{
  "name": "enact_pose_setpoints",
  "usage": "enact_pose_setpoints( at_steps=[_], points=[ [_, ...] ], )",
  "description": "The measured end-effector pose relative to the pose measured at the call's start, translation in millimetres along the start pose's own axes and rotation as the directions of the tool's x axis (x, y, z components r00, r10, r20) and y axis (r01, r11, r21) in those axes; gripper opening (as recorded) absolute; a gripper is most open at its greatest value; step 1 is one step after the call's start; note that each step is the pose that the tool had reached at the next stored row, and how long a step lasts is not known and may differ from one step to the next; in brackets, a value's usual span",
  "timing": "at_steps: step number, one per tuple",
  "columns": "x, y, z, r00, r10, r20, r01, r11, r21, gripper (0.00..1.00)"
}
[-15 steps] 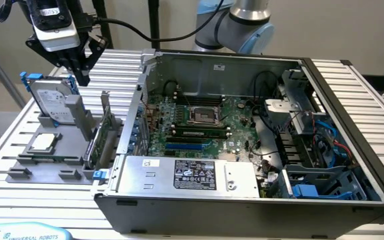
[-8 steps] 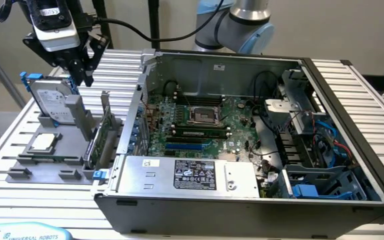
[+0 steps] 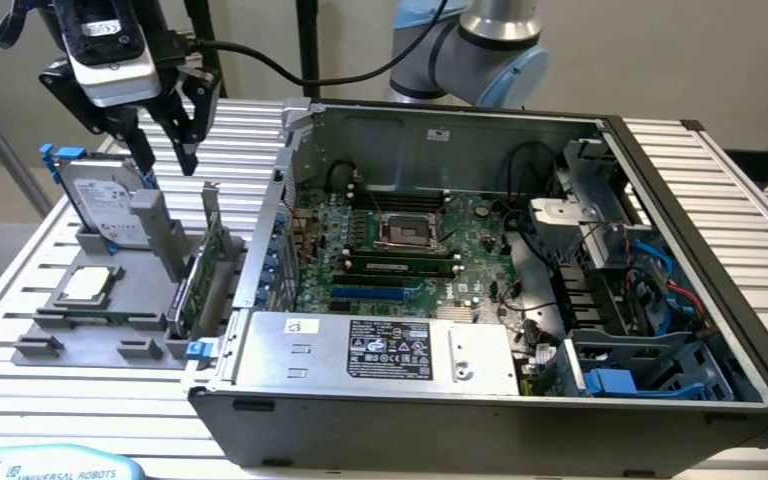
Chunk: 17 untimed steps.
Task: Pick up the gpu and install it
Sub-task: 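Pick up the gpu and move the gpu toward the slot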
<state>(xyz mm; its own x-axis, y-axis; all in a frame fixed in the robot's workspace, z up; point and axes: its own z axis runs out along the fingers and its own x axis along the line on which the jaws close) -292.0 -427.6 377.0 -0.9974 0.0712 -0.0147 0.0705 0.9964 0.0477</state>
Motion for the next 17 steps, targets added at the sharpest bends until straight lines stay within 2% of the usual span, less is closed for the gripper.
enact_pose_setpoints(
  at_steps=[17],
  points=[
    [0.4, -1.5, 30.9, 1.0, 0.004, 0.0002, -0.004, 1.0, 0.0, 0.48]
  ],
)
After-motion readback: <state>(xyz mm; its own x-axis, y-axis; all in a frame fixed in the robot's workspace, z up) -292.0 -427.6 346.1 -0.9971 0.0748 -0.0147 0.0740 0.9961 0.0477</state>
